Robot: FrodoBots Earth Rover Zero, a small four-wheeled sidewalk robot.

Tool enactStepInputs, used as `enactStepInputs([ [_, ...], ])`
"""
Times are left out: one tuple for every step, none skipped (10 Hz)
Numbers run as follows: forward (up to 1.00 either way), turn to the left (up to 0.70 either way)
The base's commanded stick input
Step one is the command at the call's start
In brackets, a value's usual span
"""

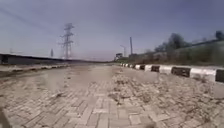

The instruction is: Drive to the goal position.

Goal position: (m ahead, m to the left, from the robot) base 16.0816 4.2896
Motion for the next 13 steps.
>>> enactStepInputs([
  [1.0, 0.0],
  [1.0, 0.0],
  [1.0, 0.0],
  [1.0, 0.0],
  [1.0, 0.0],
  [1.0, 0.0],
  [1.0, 0.0],
  [1.0, 0.3],
  [1.0, 0.35],
  [1.0, 0.33],
  [1.0, 0.0],
  [1.0, 0.0],
  [1.0, 0.0],
])
